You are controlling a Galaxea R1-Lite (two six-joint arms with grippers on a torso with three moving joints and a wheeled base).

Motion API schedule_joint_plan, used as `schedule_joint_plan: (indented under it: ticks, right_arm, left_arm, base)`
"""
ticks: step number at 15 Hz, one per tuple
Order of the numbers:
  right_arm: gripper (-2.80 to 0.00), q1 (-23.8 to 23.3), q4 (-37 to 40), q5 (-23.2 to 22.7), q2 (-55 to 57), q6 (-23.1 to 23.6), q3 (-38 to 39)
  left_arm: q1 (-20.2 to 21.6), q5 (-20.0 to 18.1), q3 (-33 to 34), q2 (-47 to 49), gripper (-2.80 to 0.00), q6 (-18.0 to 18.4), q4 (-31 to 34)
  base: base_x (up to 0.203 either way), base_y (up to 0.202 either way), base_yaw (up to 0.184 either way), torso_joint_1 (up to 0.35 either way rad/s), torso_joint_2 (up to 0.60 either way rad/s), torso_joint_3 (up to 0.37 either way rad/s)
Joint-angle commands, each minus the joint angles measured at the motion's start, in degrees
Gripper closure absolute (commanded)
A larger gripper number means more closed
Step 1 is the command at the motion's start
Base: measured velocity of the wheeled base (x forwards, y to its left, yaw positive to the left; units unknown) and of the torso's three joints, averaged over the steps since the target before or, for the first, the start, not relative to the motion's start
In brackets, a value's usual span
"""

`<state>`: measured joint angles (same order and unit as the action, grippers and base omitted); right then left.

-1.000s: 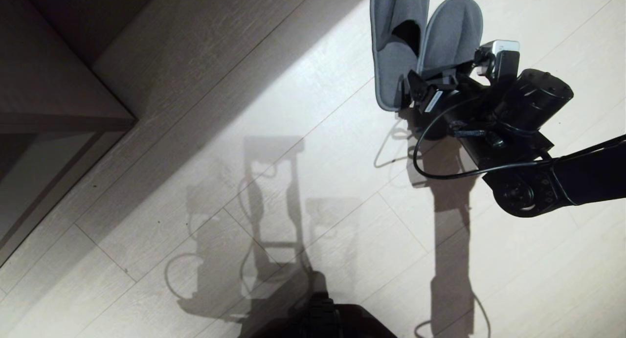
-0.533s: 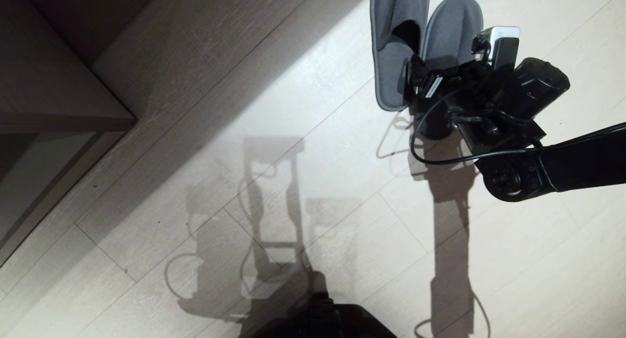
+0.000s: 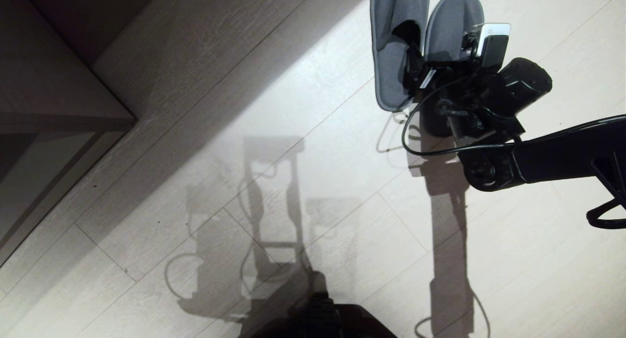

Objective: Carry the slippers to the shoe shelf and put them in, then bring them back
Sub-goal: Pick up the slippers on the floor

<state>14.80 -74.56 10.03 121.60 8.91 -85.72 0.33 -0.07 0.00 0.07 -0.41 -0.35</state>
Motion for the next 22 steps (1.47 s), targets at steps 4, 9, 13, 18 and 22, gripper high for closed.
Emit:
schedule_joint_plan:
  ticks: [4, 9, 13, 18, 22]
  right_arm:
    - [-2.80, -0.2, -2.5, 0.0, 4.6, 1.2, -5.3]
    - [0.00, -0.2, -2.6, -1.0, 5.1, 1.6, -6.0]
    - [0.00, -0.3, -1.9, -2.5, 5.0, 1.6, -6.9]
    - [0.00, -0.3, 2.1, -4.9, 1.2, 1.4, -5.6]
    - [0.00, 0.3, 4.7, -7.9, -6.9, 1.0, -0.1]
  left_arm:
    - [0.1, 0.0, 0.0, 0.0, 0.00, -0.1, -0.1]
    - [0.0, 0.0, 0.0, 0.0, 0.00, -0.1, -0.1]
    - [0.0, 0.0, 0.0, 0.0, 0.00, -0.1, 0.0]
    - [0.1, 0.0, 0.0, 0.0, 0.00, -0.1, 0.0]
    - [0.1, 0.0, 0.0, 0.0, 0.00, -0.1, 0.0]
  base:
    - [0.000, 0.000, 0.000, 0.000, 0.00, 0.000]
    - [0.000, 0.000, 0.000, 0.000, 0.00, 0.000]
    - [0.000, 0.000, 0.000, 0.000, 0.00, 0.000]
    - [0.000, 0.000, 0.000, 0.000, 0.00, 0.000]
    - [0.000, 0.000, 0.000, 0.000, 0.00, 0.000]
